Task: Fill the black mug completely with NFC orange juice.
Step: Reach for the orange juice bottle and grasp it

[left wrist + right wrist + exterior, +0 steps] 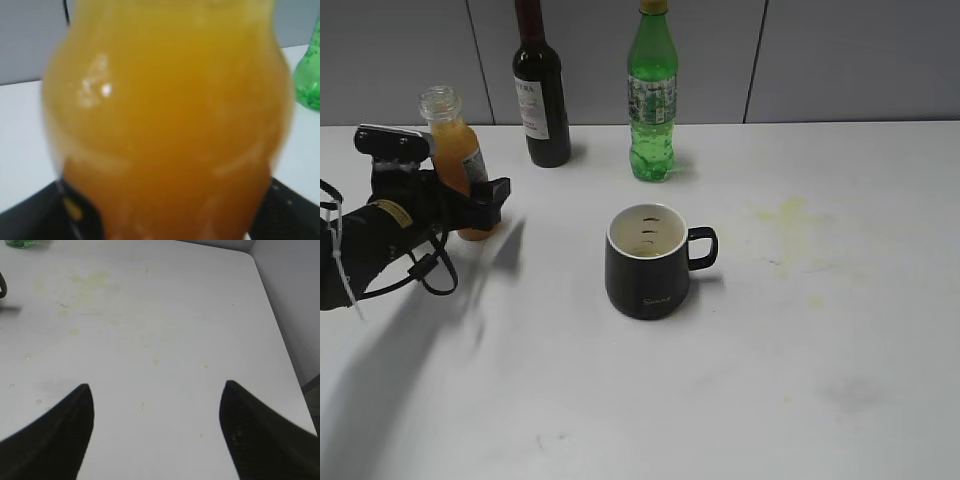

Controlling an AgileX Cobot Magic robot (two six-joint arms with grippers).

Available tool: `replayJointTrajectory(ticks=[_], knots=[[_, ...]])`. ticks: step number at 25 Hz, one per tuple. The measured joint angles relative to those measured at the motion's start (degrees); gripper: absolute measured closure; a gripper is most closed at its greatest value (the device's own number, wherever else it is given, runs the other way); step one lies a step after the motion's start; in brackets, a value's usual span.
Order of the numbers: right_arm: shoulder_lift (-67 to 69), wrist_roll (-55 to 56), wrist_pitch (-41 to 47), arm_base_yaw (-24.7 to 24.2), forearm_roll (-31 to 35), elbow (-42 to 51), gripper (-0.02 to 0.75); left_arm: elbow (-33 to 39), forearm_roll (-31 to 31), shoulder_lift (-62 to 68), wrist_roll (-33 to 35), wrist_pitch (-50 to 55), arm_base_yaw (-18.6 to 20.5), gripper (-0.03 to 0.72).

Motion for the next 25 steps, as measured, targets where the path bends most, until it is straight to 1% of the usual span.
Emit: replayJointTrajectory(ticks=[7, 9, 11, 14, 15, 22, 25], knots=[[0.00, 0.00, 0.00, 0.00, 0.00, 0.00, 0.144, -5.80, 1.67, 4.77, 0.00, 0.38, 0.05, 0.003], [0.00, 0.00, 0.00, 0.00, 0.00, 0.00, 0.144, -6.88, 1.94, 5.78, 0.00, 0.27, 0.05, 0.020], [0.00, 0.00, 0.00, 0.00, 0.00, 0.00, 0.144, -7.16, 2.16, 6.39, 0.00, -0.05, 0.05, 0.074], [0.00, 0.00, 0.00, 0.00, 0.00, 0.00, 0.144, -7.20, 2.46, 6.53, 0.00, -0.09, 0.05, 0.192], [0.00, 0.00, 0.00, 0.00, 0.00, 0.00, 0.144, -7.27, 2.51, 6.53, 0.00, -0.11, 0.05, 0.220], [0.00, 0.00, 0.00, 0.00, 0.00, 0.00, 0.144, -7.27, 2.95, 6.66, 0.00, -0.84, 0.05, 0.219], [0.00, 0.00, 0.00, 0.00, 0.00, 0.00, 0.144, -6.59, 4.77, 6.10, 0.00, -0.84, 0.05, 0.219]])
